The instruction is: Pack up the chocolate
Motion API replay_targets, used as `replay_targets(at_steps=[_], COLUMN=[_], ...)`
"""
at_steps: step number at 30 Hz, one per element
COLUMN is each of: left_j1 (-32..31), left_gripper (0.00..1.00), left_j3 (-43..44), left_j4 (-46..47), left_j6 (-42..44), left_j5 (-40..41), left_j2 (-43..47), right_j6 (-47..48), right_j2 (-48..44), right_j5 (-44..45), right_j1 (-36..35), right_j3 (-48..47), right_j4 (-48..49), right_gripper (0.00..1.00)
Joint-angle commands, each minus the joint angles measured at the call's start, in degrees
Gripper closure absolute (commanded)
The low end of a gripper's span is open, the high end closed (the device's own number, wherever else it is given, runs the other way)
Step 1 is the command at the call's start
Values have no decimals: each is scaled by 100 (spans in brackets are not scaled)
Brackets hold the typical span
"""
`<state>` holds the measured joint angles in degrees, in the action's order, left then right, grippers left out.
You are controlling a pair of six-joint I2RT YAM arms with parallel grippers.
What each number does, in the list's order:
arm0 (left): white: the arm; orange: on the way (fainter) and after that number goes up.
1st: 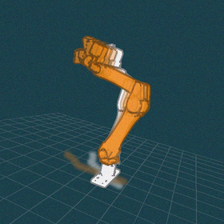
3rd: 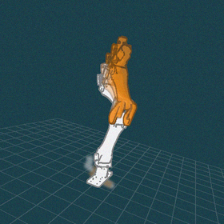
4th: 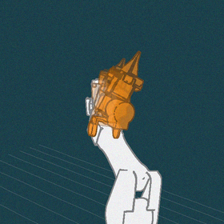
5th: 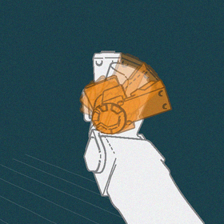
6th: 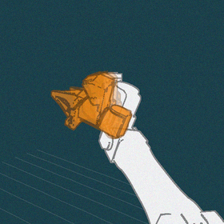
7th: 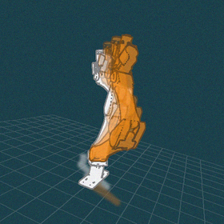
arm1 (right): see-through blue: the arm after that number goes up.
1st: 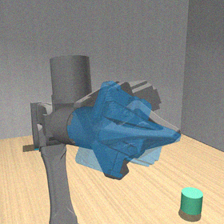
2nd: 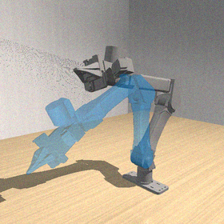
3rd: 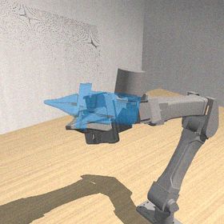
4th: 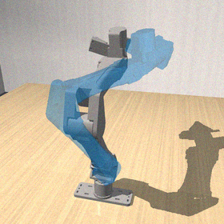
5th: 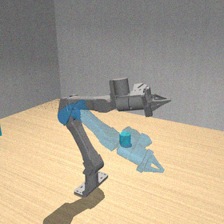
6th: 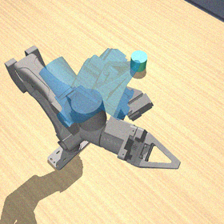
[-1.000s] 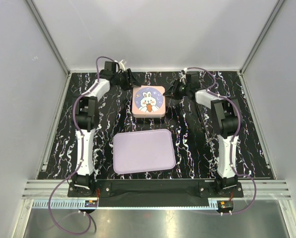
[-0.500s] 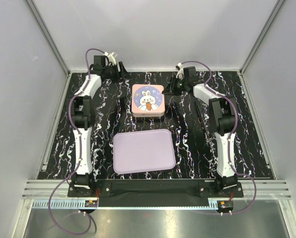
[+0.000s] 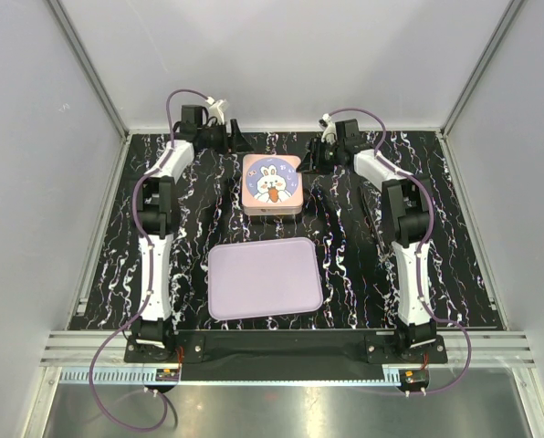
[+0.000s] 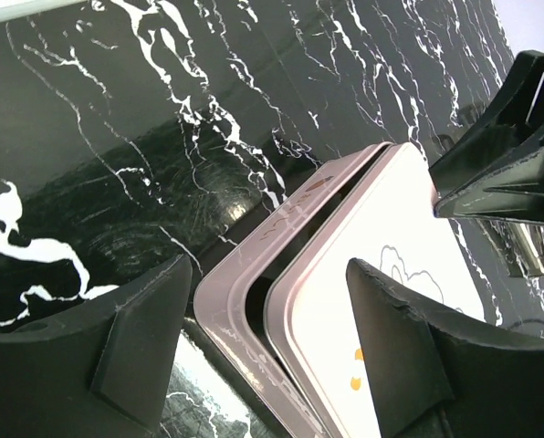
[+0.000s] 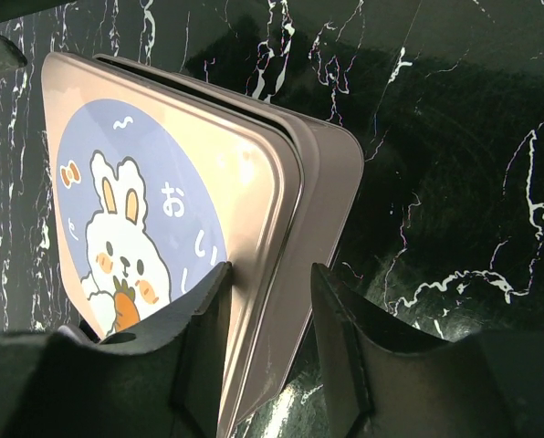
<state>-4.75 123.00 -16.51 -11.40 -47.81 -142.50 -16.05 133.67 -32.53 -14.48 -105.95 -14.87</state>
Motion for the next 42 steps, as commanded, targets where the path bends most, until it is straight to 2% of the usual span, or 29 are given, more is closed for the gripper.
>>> replay_targets(at_steps=[1,6,9,14,20,29,32,35,36,39,40,42], left_j1=[10,18,36,71,45,-289,-403,-447,-439,-439,-439,-430], left_gripper=[25,27,27,26,26,28,34,45,53,64,71,75], left_j3=[75,-204,-644,-716,-821,-1542,-1499,-1323,-1157,-910,-857,-778], left_j4=[325,-27,157,219,157,263,254,272,158,-210,-325,-571], left_j6=[270,664,727,656,744,710,621,428,358,305,314,322], left_j5=[-246,104,508,896,1019,853,747,606,667,1288,1449,1869], left_j2=[-15,177,608,1136,1593,2103,1867,1419,1296,821,620,478], right_j6=[-47,-205,-284,-390,-469,-706,-750,-759,-759,-768,-785,-803], right_j2=[98,247,265,362,415,397,397,397,397,423,423,406], right_j5=[221,239,344,371,423,397,353,344,344,327,309,283], right_j1=[-29,-20,-29,-28,-20,-29,-46,-55,-64,-55,-64,-55], right_j3=[-127,-242,-154,-154,-233,-128,-110,-92,-92,-75,-75,-49], right_j4=[-200,-183,-87,2,72,336,415,415,415,433,433,459], right_gripper=[54,57,58,59,59,60,60,60,60,60,61,61])
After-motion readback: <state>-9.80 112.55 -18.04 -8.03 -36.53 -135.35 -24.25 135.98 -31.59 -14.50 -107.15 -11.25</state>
